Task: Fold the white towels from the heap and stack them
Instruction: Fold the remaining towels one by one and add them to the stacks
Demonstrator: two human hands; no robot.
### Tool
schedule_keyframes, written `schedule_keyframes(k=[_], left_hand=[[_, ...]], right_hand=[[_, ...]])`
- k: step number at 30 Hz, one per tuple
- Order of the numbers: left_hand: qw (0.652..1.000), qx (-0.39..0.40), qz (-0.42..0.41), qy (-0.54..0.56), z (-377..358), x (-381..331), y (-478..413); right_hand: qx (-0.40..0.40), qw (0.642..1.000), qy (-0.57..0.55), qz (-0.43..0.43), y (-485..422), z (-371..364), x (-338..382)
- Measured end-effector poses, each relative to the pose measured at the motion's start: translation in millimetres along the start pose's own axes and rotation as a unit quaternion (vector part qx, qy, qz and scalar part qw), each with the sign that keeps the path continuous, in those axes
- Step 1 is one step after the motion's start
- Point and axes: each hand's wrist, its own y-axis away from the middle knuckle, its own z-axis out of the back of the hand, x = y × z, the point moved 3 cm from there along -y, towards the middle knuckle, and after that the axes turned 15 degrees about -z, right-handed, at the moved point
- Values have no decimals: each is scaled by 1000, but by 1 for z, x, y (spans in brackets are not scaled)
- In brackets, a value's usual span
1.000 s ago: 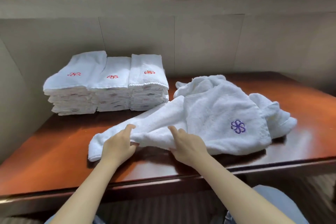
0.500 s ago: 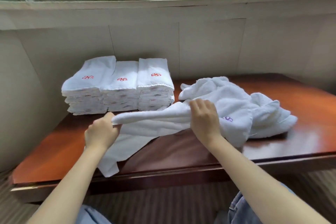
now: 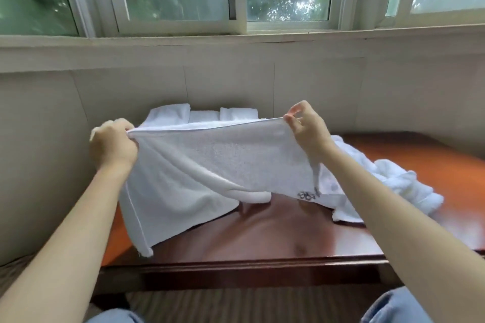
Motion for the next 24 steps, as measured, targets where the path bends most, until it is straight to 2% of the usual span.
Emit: schedule_keyframes(k=[3, 5, 8, 13, 16, 19, 24], left_hand=[[998, -16, 56, -13, 27, 22, -10], [995, -16, 96, -25, 40, 30, -15], [987, 14, 154, -34, 53, 37, -24], [982, 59, 181, -8, 63, 42, -25], [987, -8, 159, 31, 73, 33, -21], [987, -85, 125, 58, 88, 17, -20], [979, -205, 5, 11, 113, -15, -34]], right_hand=[[176, 983, 44, 27, 2, 18, 25], [204, 968, 141, 45, 2, 26, 38], [73, 947, 299, 93, -6, 33, 57], [-134, 955, 260, 52, 1, 47, 75], [-228, 939, 242, 84, 12, 54, 86], [-302, 930, 172, 122, 25, 71, 100], [-372, 906, 69, 191, 35, 106, 136]])
